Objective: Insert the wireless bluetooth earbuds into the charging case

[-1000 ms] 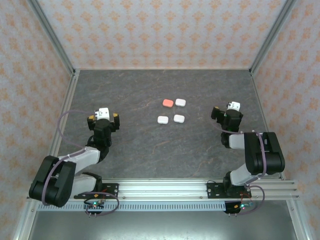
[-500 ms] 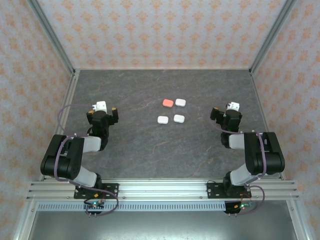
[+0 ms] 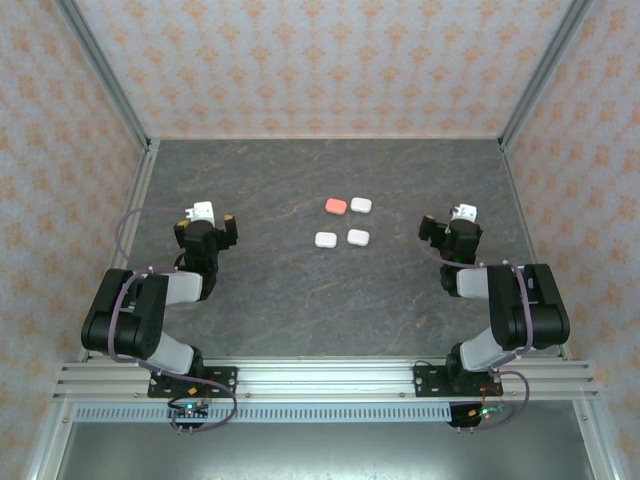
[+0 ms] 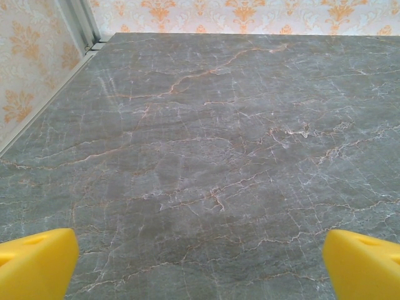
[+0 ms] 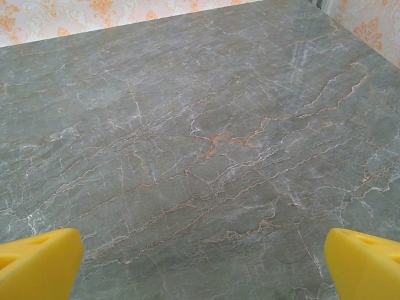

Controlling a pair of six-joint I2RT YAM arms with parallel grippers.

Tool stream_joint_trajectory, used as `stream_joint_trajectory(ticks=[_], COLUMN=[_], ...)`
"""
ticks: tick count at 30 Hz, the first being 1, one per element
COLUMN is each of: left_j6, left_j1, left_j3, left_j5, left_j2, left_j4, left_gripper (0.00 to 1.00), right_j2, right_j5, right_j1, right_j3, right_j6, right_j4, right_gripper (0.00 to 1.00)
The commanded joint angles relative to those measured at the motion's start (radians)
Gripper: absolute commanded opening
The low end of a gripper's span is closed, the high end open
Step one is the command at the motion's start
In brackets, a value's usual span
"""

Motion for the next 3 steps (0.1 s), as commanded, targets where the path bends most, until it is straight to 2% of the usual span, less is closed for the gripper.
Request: stream_joint_trajectory(ticks=[1,3], left_j6=[-0.005,-0.005], left_j1=[0.005,0.004], left_j3=[0.01,0.009], left_j5=[0.0,0.0], left_j2=[-0.001,-0.001], left_j4=[-0.011,-0.013], left_gripper=[1.0,1.0], right_j2=[-0.007,-0.008], right_j5=[0.023,0.024], right_j1=[0.005,0.005], right_j3=[0.011,0.011], right_j6=[0.001,0.001], right_j4=[-0.004,-0.002], right_gripper=[0.99,0.99])
